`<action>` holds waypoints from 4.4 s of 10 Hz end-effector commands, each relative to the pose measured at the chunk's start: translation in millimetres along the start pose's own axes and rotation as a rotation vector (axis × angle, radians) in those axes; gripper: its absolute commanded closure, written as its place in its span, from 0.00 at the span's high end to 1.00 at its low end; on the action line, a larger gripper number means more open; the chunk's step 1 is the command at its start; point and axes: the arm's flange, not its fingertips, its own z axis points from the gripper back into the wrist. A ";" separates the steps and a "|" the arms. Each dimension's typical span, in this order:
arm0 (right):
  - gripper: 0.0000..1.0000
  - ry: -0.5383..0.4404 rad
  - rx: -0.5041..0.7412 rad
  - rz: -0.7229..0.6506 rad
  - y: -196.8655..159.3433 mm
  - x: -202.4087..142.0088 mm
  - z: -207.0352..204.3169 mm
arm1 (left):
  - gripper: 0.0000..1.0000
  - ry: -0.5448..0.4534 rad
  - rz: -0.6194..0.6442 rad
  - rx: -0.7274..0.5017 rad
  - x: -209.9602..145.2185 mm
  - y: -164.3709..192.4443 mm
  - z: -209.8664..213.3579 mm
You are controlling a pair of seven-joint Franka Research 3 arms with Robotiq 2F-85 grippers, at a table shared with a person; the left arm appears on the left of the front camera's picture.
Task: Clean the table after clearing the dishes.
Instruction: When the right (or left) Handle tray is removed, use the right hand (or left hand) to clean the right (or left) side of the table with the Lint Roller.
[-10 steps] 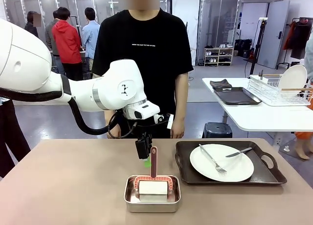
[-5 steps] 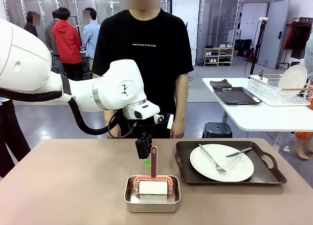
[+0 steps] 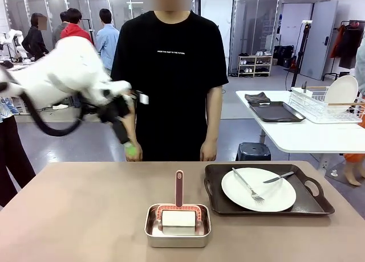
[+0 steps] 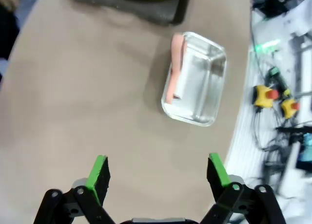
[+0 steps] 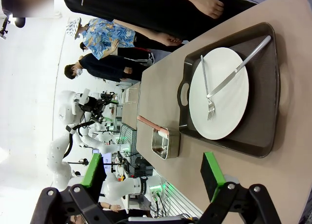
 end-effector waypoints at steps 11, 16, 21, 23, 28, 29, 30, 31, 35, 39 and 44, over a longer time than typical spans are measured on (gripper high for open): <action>1.00 -0.001 0.004 0.004 3.3 -1.1 -0.3 | 1.00 -0.905 0.688 -0.218 -452.5 -39.9 97.8; 1.00 -0.001 0.004 0.004 3.3 -1.1 -0.3 | 1.00 -0.909 0.732 -0.205 -460.1 -47.6 92.9; 1.00 -0.001 0.004 0.004 3.3 -1.1 -0.3 | 1.00 -0.909 0.732 -0.205 -460.1 -47.6 92.9; 1.00 -0.001 0.004 0.004 3.3 -1.1 -0.3 | 1.00 -0.909 0.732 -0.205 -460.1 -47.6 92.9; 1.00 -0.001 0.004 0.004 3.3 -1.1 -0.3 | 1.00 -0.909 0.732 -0.205 -460.1 -47.6 92.9; 1.00 -0.001 0.004 0.004 3.3 -1.1 -0.3 | 1.00 -0.909 0.732 -0.205 -460.1 -47.6 92.9; 1.00 -0.001 0.004 0.004 3.3 -1.1 -0.3 | 1.00 -0.909 0.732 -0.205 -460.1 -47.6 92.9; 1.00 -0.001 0.004 0.004 3.3 -1.1 -0.3 | 1.00 -0.909 0.732 -0.205 -460.1 -47.6 92.9; 1.00 -0.001 0.004 0.004 3.3 -1.1 -0.3 | 1.00 -0.909 0.732 -0.205 -460.1 -47.6 92.9; 1.00 -0.001 0.004 0.004 3.3 -1.1 -0.3 | 1.00 -0.909 0.732 -0.205 -460.1 -47.6 92.9; 1.00 0.107 -0.100 0.177 44.6 7.8 -19.9 | 1.00 -0.909 0.732 -0.205 -460.1 -47.6 92.9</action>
